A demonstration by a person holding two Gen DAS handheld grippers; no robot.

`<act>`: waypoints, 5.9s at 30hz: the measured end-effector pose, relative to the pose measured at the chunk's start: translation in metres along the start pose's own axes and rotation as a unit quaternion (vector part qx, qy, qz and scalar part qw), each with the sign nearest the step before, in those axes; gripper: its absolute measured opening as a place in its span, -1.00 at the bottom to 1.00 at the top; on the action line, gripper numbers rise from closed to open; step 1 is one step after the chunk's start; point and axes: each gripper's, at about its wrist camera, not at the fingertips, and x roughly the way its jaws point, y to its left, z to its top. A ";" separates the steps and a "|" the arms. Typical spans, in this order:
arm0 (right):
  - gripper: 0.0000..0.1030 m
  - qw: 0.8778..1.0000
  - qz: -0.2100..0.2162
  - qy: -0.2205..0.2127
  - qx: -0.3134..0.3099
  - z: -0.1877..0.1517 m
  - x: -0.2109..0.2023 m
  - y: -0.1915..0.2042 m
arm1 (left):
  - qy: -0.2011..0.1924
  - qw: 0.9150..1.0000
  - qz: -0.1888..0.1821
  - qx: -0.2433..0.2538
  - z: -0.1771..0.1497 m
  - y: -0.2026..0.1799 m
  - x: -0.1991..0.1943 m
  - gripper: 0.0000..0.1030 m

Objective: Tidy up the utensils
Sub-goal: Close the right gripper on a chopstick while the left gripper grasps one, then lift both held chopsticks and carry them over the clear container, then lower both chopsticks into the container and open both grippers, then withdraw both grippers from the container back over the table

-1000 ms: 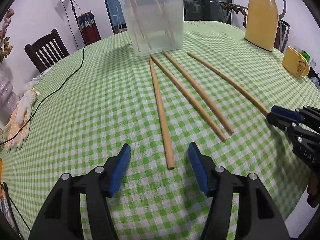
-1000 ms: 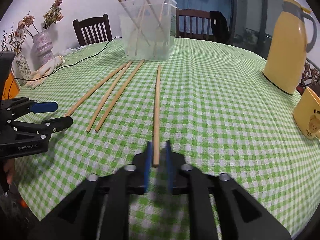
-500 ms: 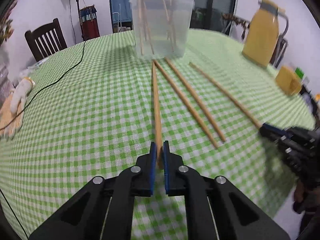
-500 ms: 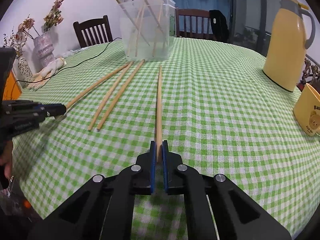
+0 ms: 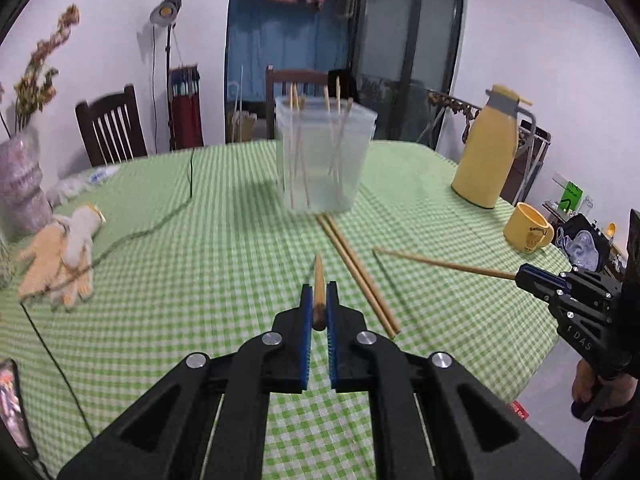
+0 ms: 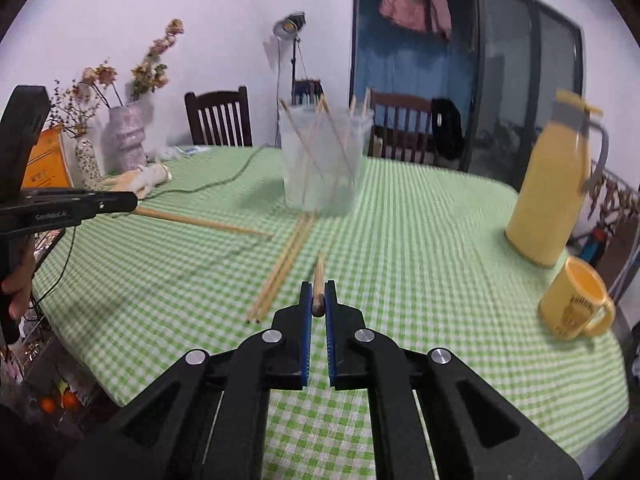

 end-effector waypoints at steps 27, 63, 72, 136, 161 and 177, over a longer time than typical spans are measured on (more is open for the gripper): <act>-0.88 0.993 -0.021 -0.090 -0.074 0.085 -0.031 -0.011 | -0.118 0.989 -0.025 0.086 0.117 -0.030 -0.082 -0.93; -0.88 0.990 -0.015 -0.035 -0.133 0.220 0.159 -0.038 | -0.069 0.990 -0.016 0.119 0.327 -0.012 0.183 -0.93; -0.88 0.992 0.003 0.005 -0.122 0.206 0.193 -0.043 | -0.086 0.988 -0.017 0.130 0.278 -0.008 0.213 -0.92; -0.08 0.992 -0.008 -0.116 -0.038 0.079 -0.016 -0.010 | -0.190 0.979 0.074 0.002 0.028 -0.015 -0.050 0.26; 0.31 0.993 -0.037 -0.072 0.087 -0.113 -0.044 0.053 | -0.209 0.964 0.155 0.045 -0.215 -0.072 -0.077 0.73; 0.40 0.993 -0.066 -0.027 0.094 -0.127 -0.021 0.045 | -0.164 0.971 0.169 0.041 -0.213 -0.067 -0.053 0.80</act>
